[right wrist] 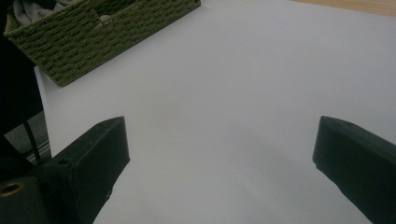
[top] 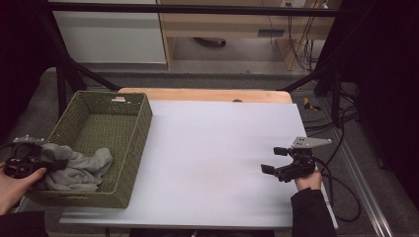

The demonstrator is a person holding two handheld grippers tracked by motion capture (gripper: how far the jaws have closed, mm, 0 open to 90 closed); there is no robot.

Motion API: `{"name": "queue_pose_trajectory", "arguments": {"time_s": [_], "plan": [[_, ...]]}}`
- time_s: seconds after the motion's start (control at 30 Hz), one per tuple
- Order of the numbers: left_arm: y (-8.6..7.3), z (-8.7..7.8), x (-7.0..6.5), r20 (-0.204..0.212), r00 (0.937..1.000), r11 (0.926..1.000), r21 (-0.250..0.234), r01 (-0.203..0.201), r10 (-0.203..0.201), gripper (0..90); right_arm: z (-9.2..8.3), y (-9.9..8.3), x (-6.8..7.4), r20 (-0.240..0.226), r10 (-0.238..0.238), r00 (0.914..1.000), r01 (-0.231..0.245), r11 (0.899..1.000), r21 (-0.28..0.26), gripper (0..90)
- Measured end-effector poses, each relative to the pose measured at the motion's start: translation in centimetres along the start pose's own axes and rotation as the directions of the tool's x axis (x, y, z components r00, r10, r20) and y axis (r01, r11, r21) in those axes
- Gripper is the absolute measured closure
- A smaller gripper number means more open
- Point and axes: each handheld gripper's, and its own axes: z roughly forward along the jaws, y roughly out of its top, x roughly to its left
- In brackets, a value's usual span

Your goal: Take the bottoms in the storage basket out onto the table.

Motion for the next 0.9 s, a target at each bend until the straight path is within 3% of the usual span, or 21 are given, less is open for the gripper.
{"name": "queue_pose_trajectory", "arguments": {"time_s": [0.37, 0.9], "plan": [[0.2, -0.2, 0.0, 0.004, 1.0000, 0.9999, 0.014, -0.006, 0.006, 73.2, 0.0, 0.0, 0.0, 0.000, -0.002, 1.0000, 0.002, 1.000, -0.001, 4.1], [0.5, -1.1, -0.2, 0.015, 0.9999, 0.9999, -0.013, -0.009, 0.009, 75.2, -0.1, 0.0, 0.0, 0.000, 0.001, 1.0000, -0.001, 1.000, -0.003, 4.1]]}}
